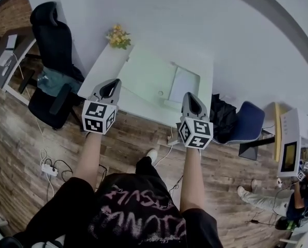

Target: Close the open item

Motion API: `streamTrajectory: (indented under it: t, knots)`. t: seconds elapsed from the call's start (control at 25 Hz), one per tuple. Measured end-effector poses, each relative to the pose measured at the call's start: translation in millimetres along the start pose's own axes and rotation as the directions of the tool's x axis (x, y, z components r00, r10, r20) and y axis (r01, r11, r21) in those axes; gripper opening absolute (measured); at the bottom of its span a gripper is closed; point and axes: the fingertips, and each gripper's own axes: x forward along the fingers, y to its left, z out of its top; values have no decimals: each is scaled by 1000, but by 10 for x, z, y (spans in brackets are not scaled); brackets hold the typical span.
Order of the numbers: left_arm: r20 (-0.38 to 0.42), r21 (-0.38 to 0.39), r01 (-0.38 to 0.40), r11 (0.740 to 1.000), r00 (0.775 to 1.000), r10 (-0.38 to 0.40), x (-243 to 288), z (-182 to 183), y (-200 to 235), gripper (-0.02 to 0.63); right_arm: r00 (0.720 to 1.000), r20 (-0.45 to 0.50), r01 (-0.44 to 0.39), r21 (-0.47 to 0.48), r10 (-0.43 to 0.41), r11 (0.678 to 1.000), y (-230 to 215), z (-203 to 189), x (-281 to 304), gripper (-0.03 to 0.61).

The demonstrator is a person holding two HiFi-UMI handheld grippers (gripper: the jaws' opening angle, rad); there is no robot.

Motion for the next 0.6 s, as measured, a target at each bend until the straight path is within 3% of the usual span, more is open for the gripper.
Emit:
streamTrajectory:
  t: [0.28, 0.6]
  knots:
    - [-49, 3, -38, 999, 998, 38, 701, 5, 92, 3, 998, -25, -51, 16, 51, 999, -440, -33, 697, 9]
    - [-91, 1, -132, 991, 987, 132, 1177, 33, 307, 3, 988, -41, -147, 25, 148, 989, -713, -23, 1389, 9]
